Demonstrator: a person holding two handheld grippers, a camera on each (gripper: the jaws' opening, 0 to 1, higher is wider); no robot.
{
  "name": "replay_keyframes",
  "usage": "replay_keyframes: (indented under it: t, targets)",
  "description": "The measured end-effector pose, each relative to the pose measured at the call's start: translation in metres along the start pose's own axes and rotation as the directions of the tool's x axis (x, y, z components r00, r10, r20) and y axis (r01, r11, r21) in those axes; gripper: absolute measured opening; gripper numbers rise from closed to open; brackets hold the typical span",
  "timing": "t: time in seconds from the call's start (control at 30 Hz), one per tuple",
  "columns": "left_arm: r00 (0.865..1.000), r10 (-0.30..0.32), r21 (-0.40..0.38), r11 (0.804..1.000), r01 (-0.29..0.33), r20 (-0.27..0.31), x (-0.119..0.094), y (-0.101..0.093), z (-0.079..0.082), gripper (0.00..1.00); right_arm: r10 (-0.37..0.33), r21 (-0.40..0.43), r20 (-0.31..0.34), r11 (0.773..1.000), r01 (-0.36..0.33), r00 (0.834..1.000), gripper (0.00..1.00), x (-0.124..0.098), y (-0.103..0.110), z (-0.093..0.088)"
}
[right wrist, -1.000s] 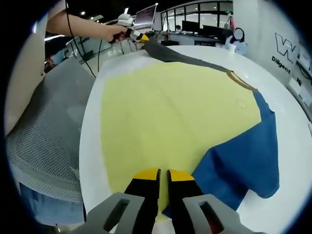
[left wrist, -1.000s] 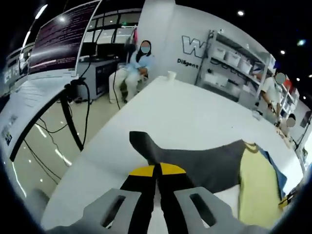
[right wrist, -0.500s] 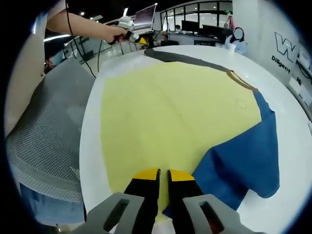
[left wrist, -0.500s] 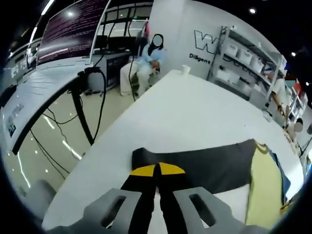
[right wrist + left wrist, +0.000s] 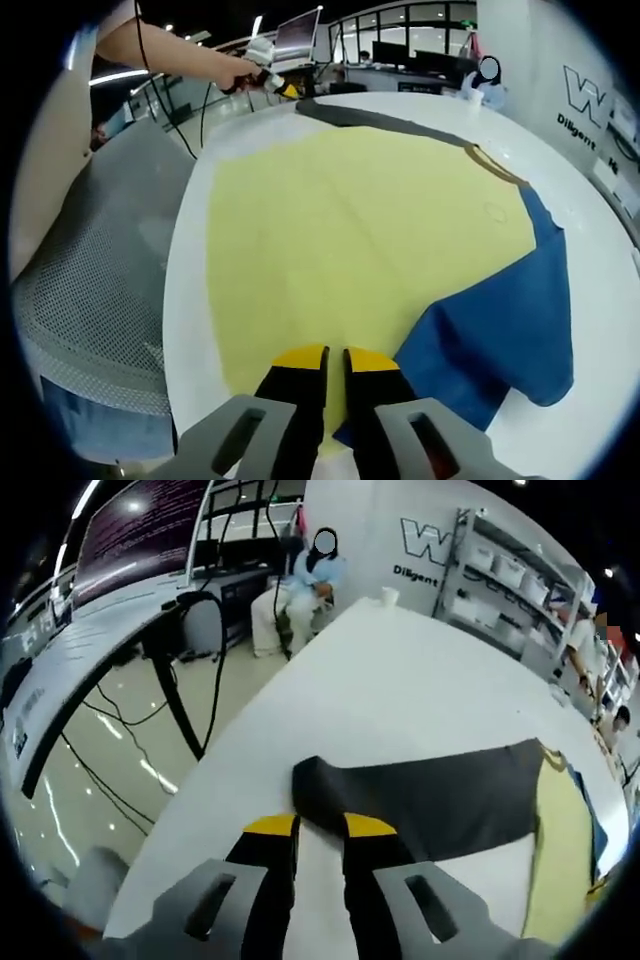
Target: Fold the garment on the visible template until the final outline fits inside the template.
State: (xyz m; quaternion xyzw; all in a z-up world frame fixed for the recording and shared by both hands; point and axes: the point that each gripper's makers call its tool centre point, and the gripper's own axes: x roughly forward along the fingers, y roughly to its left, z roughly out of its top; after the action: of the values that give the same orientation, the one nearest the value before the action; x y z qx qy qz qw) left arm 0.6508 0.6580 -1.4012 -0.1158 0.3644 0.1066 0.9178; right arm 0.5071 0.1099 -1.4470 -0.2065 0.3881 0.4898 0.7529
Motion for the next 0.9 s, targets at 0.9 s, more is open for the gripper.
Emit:
replay_keyframes:
  t: [0.9]
  targets:
    - [1.0, -0.012, 0.039, 0.999, 0.012, 0.007, 0.008, -0.001, 0.009, 0.0, -0.003, 0.01, 0.003, 1.0, 0.003, 1.0, 0.0, 0.0, 0.0, 0.0]
